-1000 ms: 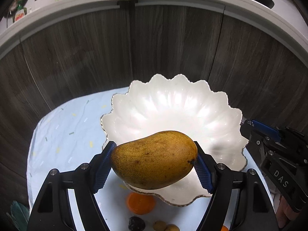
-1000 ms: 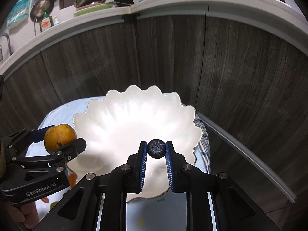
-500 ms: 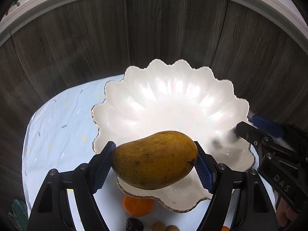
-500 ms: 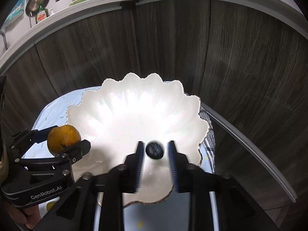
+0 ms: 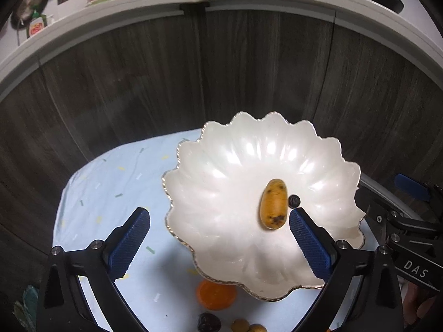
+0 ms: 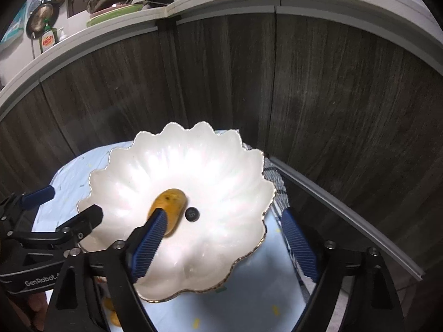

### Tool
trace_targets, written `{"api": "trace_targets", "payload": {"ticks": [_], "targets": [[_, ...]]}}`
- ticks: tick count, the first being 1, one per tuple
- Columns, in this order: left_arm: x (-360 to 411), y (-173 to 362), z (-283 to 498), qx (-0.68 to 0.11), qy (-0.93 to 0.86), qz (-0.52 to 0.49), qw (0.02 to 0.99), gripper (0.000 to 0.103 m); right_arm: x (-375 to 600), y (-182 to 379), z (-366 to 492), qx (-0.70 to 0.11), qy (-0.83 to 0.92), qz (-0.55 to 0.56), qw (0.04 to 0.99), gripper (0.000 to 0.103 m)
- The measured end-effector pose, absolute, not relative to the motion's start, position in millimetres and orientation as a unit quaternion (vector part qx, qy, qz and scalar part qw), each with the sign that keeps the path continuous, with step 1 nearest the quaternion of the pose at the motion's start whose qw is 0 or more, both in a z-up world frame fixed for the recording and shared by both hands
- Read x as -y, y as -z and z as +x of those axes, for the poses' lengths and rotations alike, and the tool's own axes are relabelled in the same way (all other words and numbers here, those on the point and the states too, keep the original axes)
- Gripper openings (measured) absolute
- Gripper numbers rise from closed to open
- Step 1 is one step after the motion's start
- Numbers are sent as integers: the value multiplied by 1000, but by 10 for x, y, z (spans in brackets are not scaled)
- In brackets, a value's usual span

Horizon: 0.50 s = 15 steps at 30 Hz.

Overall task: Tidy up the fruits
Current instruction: 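Open the left gripper dropping the mango while the right releases the blueberry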

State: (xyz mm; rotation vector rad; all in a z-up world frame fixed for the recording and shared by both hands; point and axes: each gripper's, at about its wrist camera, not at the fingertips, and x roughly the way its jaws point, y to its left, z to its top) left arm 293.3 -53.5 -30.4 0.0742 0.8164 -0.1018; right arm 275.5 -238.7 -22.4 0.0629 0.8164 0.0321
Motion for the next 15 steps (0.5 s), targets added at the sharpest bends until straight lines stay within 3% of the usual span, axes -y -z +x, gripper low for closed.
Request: {"api": "trace_targets", "payload": {"ticks": [15], "targets": [[326, -40, 2625, -367, 41, 23, 929, 102, 2296, -107, 2495, -367, -16, 25, 930, 88]]}}
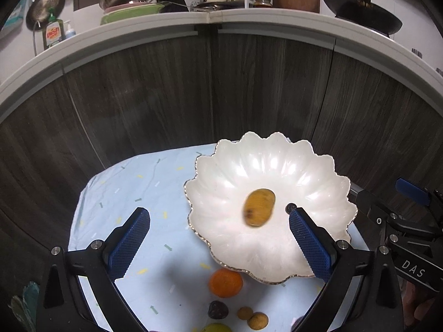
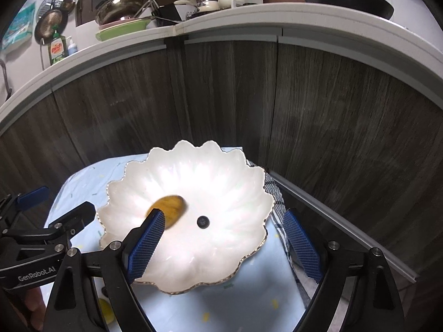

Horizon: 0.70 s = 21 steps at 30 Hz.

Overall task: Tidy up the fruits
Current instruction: 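Open the left gripper dropping the mango while the right releases the blueberry, then withdraw both grippers from the bowl back toward the fruits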

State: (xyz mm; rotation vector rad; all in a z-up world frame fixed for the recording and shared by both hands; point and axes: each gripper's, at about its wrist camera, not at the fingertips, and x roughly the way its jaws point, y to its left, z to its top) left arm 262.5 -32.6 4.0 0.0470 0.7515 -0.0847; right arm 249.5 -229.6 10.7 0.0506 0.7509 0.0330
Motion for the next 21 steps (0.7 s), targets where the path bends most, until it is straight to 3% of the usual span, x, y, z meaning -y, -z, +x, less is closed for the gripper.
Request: {"api": "trace_targets", "payload": {"ticks": [21], "targets": [[-63, -256, 2026, -345, 34, 8, 938, 102, 1987, -420, 2035, -343, -21, 6, 939, 88]]}}
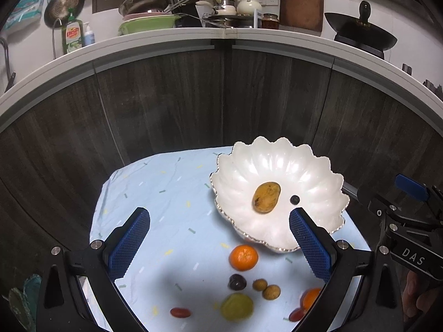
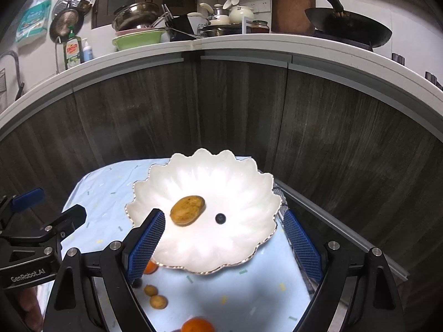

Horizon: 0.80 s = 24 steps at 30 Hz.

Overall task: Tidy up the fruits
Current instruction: 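Withdraw both grippers from the bowl back toward the fruits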

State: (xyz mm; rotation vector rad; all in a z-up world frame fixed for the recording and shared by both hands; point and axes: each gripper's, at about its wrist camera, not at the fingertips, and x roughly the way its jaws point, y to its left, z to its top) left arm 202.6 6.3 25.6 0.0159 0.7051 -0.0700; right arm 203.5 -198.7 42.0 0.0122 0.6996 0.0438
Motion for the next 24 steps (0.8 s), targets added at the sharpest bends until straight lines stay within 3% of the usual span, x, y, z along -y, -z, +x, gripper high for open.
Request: {"api": "trace_targets", "payload": {"ticks": [24], "targets": [[-271, -103, 1580, -351, 27, 9, 936, 102, 1720, -342, 1621, -348, -45, 2, 936, 88]]}}
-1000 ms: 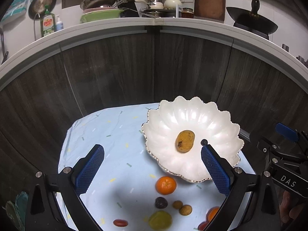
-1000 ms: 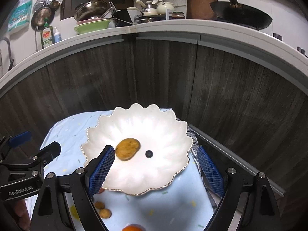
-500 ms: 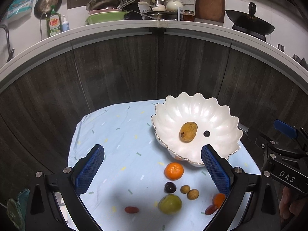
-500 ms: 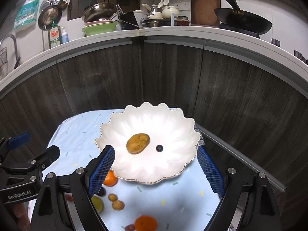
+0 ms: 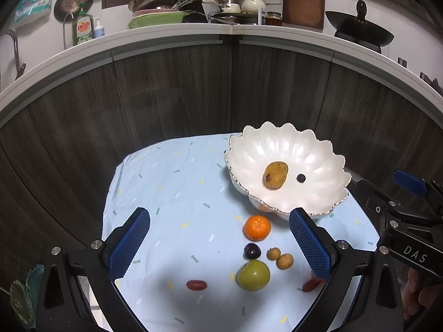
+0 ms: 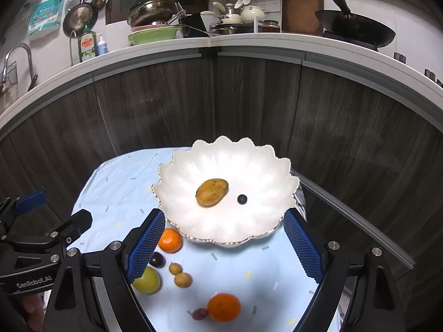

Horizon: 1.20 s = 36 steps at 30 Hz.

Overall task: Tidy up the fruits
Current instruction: 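Withdraw both grippers from the bowl back toward the fruits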

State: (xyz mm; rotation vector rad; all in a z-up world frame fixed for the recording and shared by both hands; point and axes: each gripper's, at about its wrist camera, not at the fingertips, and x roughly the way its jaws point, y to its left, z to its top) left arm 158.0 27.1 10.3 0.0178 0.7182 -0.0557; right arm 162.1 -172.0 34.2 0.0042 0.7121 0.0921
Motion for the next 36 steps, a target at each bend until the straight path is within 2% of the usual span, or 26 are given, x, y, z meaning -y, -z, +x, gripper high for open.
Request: {"api": "trace_targets", "payload": {"ticks": [36], "targets": [[73, 554, 1326, -389, 91, 43, 916, 100, 1892, 292, 1346, -413, -33, 0, 910, 87]]}}
